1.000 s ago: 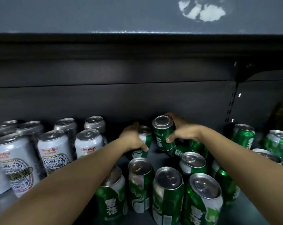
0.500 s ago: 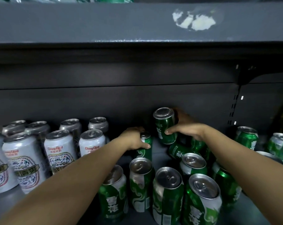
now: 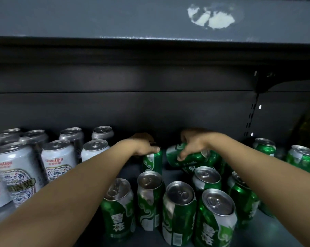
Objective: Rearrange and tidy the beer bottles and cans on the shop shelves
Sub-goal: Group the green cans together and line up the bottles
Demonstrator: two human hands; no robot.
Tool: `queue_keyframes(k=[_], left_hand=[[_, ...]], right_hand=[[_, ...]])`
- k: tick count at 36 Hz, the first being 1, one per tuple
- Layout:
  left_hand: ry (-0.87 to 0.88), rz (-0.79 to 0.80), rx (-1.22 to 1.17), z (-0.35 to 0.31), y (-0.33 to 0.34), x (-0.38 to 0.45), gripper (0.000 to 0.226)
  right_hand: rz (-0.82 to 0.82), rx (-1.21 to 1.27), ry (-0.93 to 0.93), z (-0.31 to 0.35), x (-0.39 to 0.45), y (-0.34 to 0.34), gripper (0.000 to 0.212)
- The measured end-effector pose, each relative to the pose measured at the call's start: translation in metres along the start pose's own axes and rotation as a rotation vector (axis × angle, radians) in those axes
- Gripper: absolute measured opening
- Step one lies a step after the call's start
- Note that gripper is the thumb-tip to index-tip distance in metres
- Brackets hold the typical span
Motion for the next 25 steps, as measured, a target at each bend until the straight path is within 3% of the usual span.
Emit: queue_keyframes(k=[10,19,25], left_hand=[[-0.028,-0.086,0.107,0.001,-0.001,0.005,0.058],[-0.062,-0.082,0.123,0.003,-0.010,0.008,0.056],[-0.058,-0.077,0.097,0.002,-0.012,0.008,0.047]], right_hand=[[-0.003,-0.402,-0.126,0.033,0.019,0.024,0.071],[0.004,-0.355,-0.164,0.028,0.025,0.031,0.071],[0.150,-0.080,-0.117,0.004,0.024,0.025,0.076]])
Point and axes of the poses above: each hand's wrist, its own x-axis towards the middle knuckle, its own y-axis out of the palm, z = x × y, the point moved 8 cm from there along x, towards the middle knuckle, and after that the axes turned 7 degrees about x, right-handed, at the moved point
